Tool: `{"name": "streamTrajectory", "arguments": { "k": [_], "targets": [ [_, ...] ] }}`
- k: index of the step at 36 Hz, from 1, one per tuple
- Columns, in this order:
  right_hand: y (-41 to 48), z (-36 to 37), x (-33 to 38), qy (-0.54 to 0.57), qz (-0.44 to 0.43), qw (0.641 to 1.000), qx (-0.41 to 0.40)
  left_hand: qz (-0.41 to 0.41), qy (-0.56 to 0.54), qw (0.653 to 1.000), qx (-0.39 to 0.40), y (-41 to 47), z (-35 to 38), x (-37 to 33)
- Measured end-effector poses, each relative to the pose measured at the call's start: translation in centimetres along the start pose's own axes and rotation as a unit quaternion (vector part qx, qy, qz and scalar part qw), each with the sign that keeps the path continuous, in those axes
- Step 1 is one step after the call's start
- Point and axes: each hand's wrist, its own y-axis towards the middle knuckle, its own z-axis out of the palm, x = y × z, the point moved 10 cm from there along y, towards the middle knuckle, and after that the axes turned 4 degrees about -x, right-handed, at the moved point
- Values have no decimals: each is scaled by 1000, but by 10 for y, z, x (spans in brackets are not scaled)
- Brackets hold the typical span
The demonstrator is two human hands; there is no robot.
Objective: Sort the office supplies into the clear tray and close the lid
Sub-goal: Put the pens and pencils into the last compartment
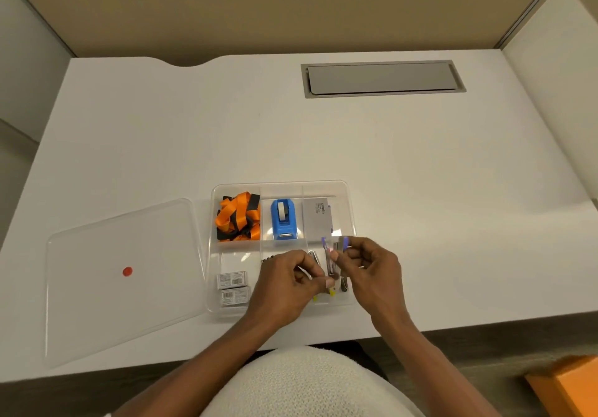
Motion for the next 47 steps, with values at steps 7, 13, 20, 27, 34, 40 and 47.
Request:
{"name": "streamTrajectory", "arguments": {
  "k": [7, 13, 20, 27, 34, 40, 47],
  "targets": [
    [13, 7, 2, -292, -76, 953, -8, -6, 108, 983, -149, -6, -73, 33],
    [6, 35, 16, -453, -135, 881, -34, 9, 216, 932, -290, -29, -135, 53],
    [2, 57, -2, -529, -128, 839, 20, -69, 237, 930, -274, -30, -143, 91],
    [-3, 57, 1, -580, -146, 802, 10, -107, 225, 934, -255, -27, -141, 104],
    [1, 44, 14, -574, -177, 799, -29, -121, 230, 935, -241, -25, -139, 106],
    [-2, 48, 17, -558, -195, 806, 6, -116, 227, 937, -239, -23, -141, 106],
    [-7, 33, 32, -495, -213, 840, -60, -127, 183, 939, -262, -27, -164, 116]
  ]
}}
